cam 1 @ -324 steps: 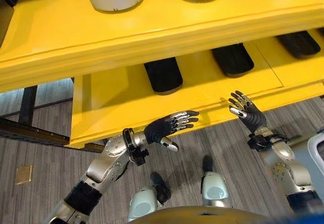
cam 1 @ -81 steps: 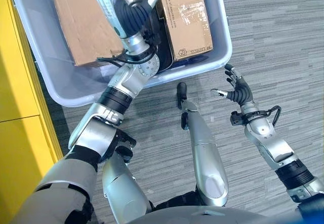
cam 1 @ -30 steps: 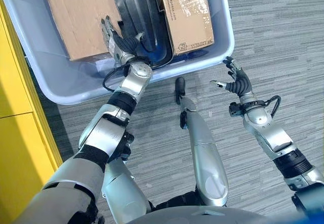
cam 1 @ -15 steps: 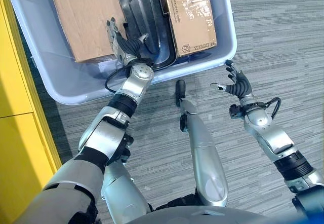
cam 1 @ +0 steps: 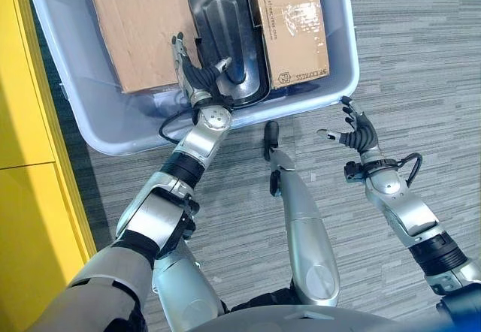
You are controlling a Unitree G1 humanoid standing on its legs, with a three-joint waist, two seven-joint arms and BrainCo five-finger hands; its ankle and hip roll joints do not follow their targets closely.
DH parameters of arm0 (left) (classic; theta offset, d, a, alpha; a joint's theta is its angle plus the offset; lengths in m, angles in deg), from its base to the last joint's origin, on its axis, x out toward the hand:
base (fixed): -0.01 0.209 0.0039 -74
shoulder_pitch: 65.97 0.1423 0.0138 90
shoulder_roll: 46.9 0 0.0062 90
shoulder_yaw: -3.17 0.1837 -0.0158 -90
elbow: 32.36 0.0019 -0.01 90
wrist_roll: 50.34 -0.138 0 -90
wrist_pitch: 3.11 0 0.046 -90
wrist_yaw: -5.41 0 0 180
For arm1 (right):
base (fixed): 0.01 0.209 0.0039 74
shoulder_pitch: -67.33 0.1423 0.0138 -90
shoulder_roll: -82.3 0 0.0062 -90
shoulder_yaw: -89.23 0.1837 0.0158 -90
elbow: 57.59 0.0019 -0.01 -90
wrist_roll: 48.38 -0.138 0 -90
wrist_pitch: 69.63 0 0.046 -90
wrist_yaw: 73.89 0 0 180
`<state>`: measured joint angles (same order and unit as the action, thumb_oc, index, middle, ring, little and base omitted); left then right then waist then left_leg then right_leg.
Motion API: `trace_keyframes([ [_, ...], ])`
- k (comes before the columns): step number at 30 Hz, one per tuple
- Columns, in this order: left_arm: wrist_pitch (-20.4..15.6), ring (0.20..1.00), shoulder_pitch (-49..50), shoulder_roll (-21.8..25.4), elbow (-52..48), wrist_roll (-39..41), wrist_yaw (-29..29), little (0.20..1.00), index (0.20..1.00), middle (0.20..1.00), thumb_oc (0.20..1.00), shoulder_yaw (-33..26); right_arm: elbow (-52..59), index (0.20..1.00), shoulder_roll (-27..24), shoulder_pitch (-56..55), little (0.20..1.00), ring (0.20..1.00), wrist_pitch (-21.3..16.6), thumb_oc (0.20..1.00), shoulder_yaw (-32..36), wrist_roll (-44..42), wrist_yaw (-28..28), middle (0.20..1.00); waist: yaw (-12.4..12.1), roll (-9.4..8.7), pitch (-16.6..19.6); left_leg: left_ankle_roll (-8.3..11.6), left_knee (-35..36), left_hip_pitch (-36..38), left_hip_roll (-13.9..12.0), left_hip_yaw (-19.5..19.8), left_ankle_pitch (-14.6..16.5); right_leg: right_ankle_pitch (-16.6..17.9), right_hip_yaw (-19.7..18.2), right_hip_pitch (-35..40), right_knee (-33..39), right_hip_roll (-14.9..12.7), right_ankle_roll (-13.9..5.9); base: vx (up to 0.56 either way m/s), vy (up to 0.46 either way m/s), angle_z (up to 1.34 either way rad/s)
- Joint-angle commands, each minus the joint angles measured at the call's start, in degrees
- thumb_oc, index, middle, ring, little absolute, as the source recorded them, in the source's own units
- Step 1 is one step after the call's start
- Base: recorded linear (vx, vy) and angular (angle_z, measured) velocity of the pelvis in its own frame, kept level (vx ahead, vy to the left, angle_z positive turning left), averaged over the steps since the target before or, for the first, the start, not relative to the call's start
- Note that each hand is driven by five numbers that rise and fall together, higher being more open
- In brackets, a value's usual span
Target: Move parts from the plastic box to the shelf.
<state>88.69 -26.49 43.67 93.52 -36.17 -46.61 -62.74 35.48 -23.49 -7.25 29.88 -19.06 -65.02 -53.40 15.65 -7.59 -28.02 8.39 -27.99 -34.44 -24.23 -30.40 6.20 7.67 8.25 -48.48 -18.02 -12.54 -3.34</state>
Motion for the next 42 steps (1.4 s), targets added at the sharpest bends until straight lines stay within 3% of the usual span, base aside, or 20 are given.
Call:
trace_keyframes([
  [1, 4.47, 1.000, 10.95, -12.61, 2.80, 5.21, 8.28, 1.000, 1.000, 1.000, 1.000, 5.17, 4.62, 1.000, 0.78, 0.57, 1.000, 1.000, -2.44, 1.000, -0.74, 0.10, -1.06, 1.000, 1.85, 0.10, -1.77, 0.49, -3.06, -7.23, -0.20, 1.66, -3.45, -11.89, 4.02, 1.54, -7.93, 0.00, -3.43, 0.00, 0.000, 0.00],
  [14, 9.00, 1.000, 12.36, -12.43, -3.78, 6.45, 7.19, 1.000, 1.000, 1.000, 1.000, 8.32, 4.27, 1.000, 0.74, -0.71, 1.000, 1.000, -3.78, 1.000, -0.65, 0.35, -0.94, 1.000, 1.77, 0.31, -1.77, 0.20, -2.80, -7.08, -0.30, 1.20, -3.54, -11.62, 4.15, 1.39, -7.75, -0.03, -3.37, 0.00, -0.005, 0.00],
  [22, 5.85, 1.000, 10.92, -14.13, -1.45, 14.45, 1.25, 1.000, 1.000, 1.000, 1.000, 4.61, 2.98, 1.000, 1.62, 0.54, 1.000, 1.000, -3.11, 1.000, -1.17, -0.13, -0.37, 1.000, 1.87, -0.73, -1.77, 0.50, -3.95, -8.17, -1.30, 1.83, -3.78, -11.71, 4.28, 0.70, -8.43, 0.36, -3.07, 0.00, -0.056, 0.00],
  [25, 6.12, 1.000, 9.22, -14.39, -0.37, 13.61, 0.22, 1.000, 1.000, 1.000, 1.000, 3.04, 2.15, 1.000, 2.05, 1.21, 1.000, 1.000, -2.84, 1.000, -1.31, -0.34, -0.50, 1.000, 2.10, -1.05, -1.77, 0.59, -4.70, -8.71, -1.71, 2.17, -3.72, -11.84, 4.17, 0.15, -9.16, 0.43, -3.00, 0.01, -0.061, -0.01],
  [31, 16.45, 1.000, 3.63, -11.36, 4.13, 5.74, -2.73, 1.000, 1.000, 1.000, 1.000, 2.00, 1.71, 1.000, 1.50, 3.44, 1.000, 1.000, -1.03, 1.000, -1.04, -1.11, -1.94, 1.000, 3.00, -1.00, -1.77, 1.35, -6.07, -9.17, -2.43, 2.56, -4.42, -12.21, 3.97, -0.85, -10.52, 0.88, -2.46, 0.02, -0.035, -0.02],
  [35, 19.42, 1.000, 2.25, -10.20, 6.95, 5.81, -4.91, 1.000, 1.000, 1.000, 1.000, 1.36, 1.66, 1.000, 1.17, 4.26, 1.000, 1.000, -0.36, 1.000, -1.25, -0.96, -2.21, 1.000, 3.36, -0.71, -1.77, 1.92, -6.10, -9.27, -2.67, 2.55, -5.24, -12.49, 3.88, -1.32, -11.01, 1.02, -2.14, 0.01, -0.001, -0.05],
  [39, 19.99, 1.000, 2.11, -9.95, 8.30, 6.43, -5.24, 1.000, 1.000, 1.000, 1.000, 0.89, 1.68, 1.000, 1.10, 4.52, 1.000, 1.000, -0.37, 1.000, -1.56, -1.08, -1.85, 1.000, 3.43, -0.55, -1.77, 2.14, -5.98, -9.28, -2.83, 2.48, -5.64, -12.72, 3.94, -1.62, -11.30, 1.00, -2.00, 0.00, -0.002, -0.04],
  [42, 23.56, 1.000, 1.88, -9.71, 9.59, 3.05, -5.01, 1.000, 1.000, 1.000, 1.000, 0.91, 1.39, 1.000, 1.00, 4.73, 1.000, 1.000, -0.67, 1.000, -1.49, -0.88, -1.99, 1.000, 3.56, -0.36, -1.77, 2.25, -6.03, -9.29, -2.91, 2.27, -5.77, -12.97, 4.00, -1.85, -11.53, 0.91, -1.82, 0.00, -0.003, -0.01],
])
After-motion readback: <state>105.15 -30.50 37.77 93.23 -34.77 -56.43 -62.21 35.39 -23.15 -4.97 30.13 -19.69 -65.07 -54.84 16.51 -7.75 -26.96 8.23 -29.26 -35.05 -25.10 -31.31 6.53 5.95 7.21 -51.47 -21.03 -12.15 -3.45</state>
